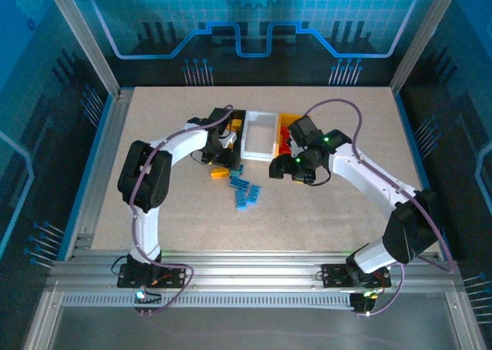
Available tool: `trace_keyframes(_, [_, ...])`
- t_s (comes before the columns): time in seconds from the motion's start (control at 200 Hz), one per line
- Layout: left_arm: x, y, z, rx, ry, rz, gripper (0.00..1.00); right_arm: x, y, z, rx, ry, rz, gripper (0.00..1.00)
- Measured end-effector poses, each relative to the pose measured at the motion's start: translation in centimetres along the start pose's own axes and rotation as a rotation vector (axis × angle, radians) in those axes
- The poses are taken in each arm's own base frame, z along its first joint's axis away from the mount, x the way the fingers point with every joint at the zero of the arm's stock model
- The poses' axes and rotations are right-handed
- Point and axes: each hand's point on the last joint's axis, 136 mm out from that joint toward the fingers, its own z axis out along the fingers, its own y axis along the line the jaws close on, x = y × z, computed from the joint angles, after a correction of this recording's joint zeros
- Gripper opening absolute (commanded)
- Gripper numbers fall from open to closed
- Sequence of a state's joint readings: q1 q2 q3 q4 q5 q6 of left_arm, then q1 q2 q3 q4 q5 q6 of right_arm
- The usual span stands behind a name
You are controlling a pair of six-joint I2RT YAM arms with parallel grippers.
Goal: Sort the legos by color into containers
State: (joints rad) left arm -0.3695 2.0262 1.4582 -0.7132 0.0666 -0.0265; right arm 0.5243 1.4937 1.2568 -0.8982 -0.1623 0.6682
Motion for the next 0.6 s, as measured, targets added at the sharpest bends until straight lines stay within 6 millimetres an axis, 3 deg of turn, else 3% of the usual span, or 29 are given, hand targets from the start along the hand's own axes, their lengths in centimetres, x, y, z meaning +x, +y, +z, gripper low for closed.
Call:
trace_keyframes(0.345, [3.3, -0.1, -0.1, 0.024, 0.029, -0.026, 0.66, 0.1, 0.0, 0.2, 0.001, 0.002, -0.001, 0.73])
trace_keyframes(0.595, [5.8, 0.1, -0.3, 0.020, 0.055, -0.057, 0.65, 1.8, -0.9, 0.4, 0.010, 0.011, 0.002, 0.73])
